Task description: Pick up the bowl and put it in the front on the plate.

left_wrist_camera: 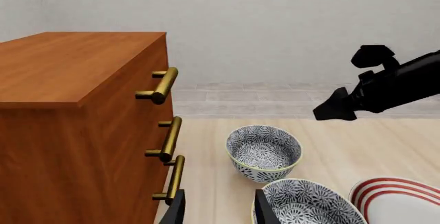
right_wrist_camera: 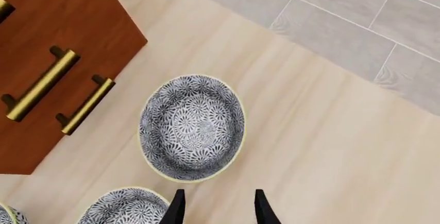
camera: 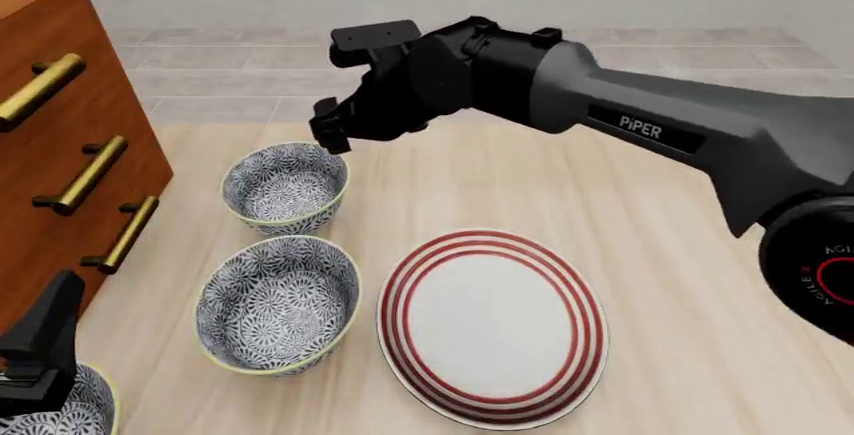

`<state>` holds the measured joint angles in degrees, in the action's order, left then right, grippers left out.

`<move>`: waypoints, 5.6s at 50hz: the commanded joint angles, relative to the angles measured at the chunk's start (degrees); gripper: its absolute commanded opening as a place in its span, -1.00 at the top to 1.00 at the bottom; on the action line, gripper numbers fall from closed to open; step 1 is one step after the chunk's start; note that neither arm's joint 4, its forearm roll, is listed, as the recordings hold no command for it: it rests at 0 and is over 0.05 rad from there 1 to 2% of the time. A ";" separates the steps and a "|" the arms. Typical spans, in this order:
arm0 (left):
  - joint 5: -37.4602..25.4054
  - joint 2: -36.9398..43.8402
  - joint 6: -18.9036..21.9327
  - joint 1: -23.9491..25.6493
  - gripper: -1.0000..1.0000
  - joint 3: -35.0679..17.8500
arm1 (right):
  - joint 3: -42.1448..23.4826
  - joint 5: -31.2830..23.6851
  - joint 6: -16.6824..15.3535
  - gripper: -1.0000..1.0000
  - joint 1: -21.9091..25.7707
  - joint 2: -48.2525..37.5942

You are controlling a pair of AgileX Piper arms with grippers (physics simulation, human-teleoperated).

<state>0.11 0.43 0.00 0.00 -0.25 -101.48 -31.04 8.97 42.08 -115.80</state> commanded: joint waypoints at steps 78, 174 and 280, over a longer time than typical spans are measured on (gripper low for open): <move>0.00 0.00 0.00 0.00 -1.00 0.00 | -29.89 -3.99 4.94 -1.00 -3.21 -28.89; 0.00 0.00 0.00 0.00 -1.00 0.00 | -39.21 -7.84 3.46 1.00 -2.75 -33.75; 0.00 0.00 0.00 0.00 -1.00 0.00 | 9.96 8.57 17.39 1.00 -8.64 1.29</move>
<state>0.11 0.43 0.00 0.00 -0.25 -96.92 -23.91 24.58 33.58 -119.04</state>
